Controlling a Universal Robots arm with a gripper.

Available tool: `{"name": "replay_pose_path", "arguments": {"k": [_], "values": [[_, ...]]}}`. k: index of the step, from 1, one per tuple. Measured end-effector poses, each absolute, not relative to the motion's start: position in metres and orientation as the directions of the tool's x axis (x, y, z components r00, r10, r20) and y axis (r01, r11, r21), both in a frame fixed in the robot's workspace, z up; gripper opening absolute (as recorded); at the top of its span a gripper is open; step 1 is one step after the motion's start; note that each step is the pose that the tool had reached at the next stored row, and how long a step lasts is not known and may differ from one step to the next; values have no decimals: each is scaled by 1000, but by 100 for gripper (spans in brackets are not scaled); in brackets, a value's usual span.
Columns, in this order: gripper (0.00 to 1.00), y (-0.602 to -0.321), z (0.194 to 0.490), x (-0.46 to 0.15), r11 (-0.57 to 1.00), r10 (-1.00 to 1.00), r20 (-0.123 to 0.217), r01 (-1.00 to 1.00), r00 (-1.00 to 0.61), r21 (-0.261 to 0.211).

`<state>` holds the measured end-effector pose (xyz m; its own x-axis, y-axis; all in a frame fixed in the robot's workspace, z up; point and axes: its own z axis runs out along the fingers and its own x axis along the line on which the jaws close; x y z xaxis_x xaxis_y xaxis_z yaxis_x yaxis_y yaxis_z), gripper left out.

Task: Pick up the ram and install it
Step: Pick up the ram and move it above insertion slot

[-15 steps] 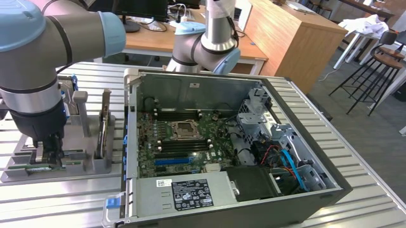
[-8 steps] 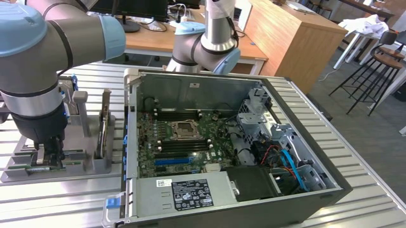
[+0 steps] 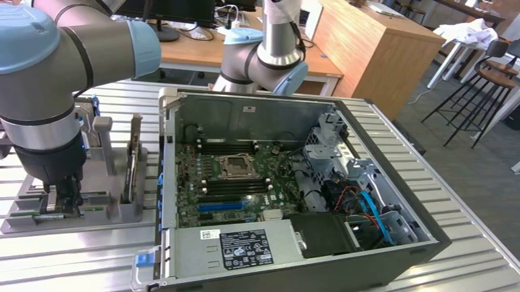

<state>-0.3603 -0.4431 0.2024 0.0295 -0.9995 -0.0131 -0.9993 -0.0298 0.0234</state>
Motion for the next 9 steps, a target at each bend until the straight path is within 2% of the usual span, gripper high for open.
{"name": "replay_pose_path", "arguments": {"k": [9], "values": [[30, -443, 202, -360, -30, -999, -13, -999, 30, 23]]}}
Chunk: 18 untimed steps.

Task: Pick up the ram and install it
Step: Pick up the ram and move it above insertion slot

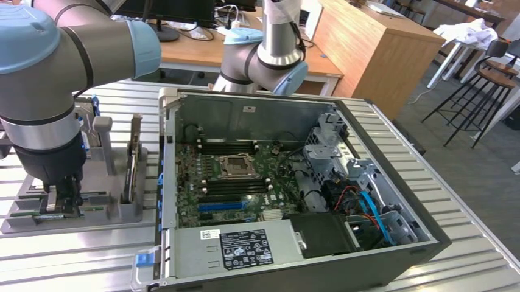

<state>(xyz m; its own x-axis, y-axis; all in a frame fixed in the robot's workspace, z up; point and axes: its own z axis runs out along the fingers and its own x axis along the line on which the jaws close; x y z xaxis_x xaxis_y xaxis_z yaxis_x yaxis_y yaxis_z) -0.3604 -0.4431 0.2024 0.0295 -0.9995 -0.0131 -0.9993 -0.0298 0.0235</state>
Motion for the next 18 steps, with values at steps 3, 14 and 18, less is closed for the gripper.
{"name": "replay_pose_path", "arguments": {"k": [3, 14, 18], "values": [[29, -443, 202, -360, -30, -999, -13, -999, 29, 24], [20, -443, 202, -360, -30, -999, -13, -999, 29, 23], [11, -443, 202, -360, -30, -999, -13, -999, 29, 23]]}}
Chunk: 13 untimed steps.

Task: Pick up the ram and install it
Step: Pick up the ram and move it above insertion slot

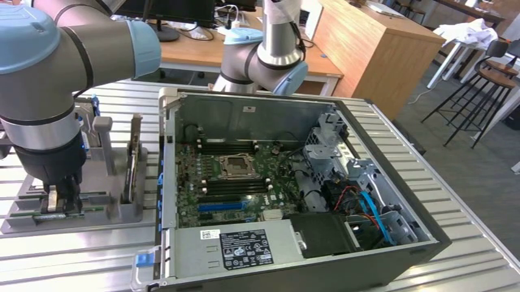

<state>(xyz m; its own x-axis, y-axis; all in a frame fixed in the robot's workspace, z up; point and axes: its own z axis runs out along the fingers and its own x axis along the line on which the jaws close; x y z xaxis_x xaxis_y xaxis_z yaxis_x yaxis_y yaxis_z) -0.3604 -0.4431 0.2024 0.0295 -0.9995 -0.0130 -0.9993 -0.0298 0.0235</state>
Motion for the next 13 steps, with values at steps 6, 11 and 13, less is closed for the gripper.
{"name": "replay_pose_path", "arguments": {"k": [6, 11, 13], "values": [[11, -443, 202, -360, -30, -999, -13, -999, 29, 24], [11, -443, 204, -360, -30, -999, -13, -999, 29, 24], [11, -443, 205, -360, -30, -999, -13, -999, 29, 24]]}}
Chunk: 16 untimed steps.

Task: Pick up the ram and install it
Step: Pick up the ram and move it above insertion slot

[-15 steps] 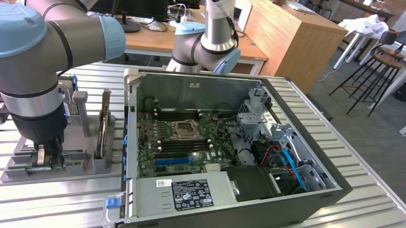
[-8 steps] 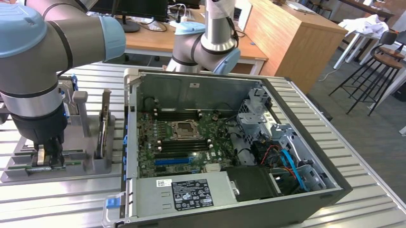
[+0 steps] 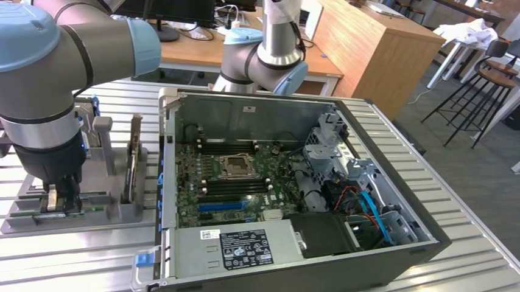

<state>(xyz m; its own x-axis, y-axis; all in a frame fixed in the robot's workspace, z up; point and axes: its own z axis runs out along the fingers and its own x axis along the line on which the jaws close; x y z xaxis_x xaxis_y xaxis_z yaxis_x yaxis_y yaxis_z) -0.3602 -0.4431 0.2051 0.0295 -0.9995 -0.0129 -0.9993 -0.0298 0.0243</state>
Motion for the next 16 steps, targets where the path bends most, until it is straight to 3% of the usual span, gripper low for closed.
{"name": "replay_pose_path", "arguments": {"k": [16], "values": [[11, -443, 226, -358, -28, -1000, -13, -999, 27, 32]]}}
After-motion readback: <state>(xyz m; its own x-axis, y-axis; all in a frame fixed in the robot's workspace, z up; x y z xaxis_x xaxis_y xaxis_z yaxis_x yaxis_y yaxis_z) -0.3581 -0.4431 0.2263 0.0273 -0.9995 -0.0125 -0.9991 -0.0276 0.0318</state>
